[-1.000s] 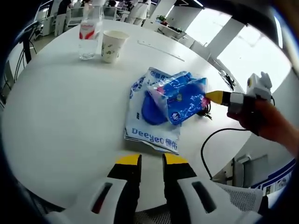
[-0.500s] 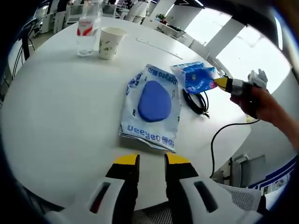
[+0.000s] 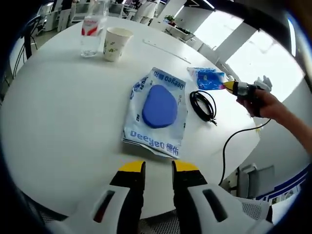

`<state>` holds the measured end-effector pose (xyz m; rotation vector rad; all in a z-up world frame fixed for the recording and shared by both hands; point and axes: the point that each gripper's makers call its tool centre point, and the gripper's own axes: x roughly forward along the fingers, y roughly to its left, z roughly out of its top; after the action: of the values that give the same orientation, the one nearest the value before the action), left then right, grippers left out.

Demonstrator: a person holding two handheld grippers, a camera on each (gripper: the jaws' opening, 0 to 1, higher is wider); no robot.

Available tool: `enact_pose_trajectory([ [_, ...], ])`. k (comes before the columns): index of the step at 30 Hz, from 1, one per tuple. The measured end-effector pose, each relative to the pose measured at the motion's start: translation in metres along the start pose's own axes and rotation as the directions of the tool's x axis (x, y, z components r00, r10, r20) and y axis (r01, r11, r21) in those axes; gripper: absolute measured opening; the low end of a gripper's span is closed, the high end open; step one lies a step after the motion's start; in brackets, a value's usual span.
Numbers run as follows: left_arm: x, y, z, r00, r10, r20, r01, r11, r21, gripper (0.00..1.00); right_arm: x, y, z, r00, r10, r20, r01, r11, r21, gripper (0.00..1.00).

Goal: Arrange the tabletop items into an orderly group along one side of the table until the central work area is clear of visible clutter.

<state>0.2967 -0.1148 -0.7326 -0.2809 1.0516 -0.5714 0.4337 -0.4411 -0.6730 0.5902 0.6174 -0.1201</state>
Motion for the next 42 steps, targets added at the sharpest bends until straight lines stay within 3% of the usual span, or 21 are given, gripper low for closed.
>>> enact_pose_trajectory([
  [19, -0.007, 0.005, 0.001, 1.0, 0.028, 0.0, -0.028, 1.0, -0.003, 0.2, 0.034, -0.033, -0.009, 0.997, -0.066, -0.034, 0.068, 0.994, 0.088, 0.0],
  [42, -0.009, 0.015, -0.004, 0.998, 0.056, -0.004, -0.056, 0.997, -0.049, 0.21, 0.038, -0.037, -0.009, 0.993, -0.078, -0.087, 0.08, 0.997, 0.023, 0.0],
])
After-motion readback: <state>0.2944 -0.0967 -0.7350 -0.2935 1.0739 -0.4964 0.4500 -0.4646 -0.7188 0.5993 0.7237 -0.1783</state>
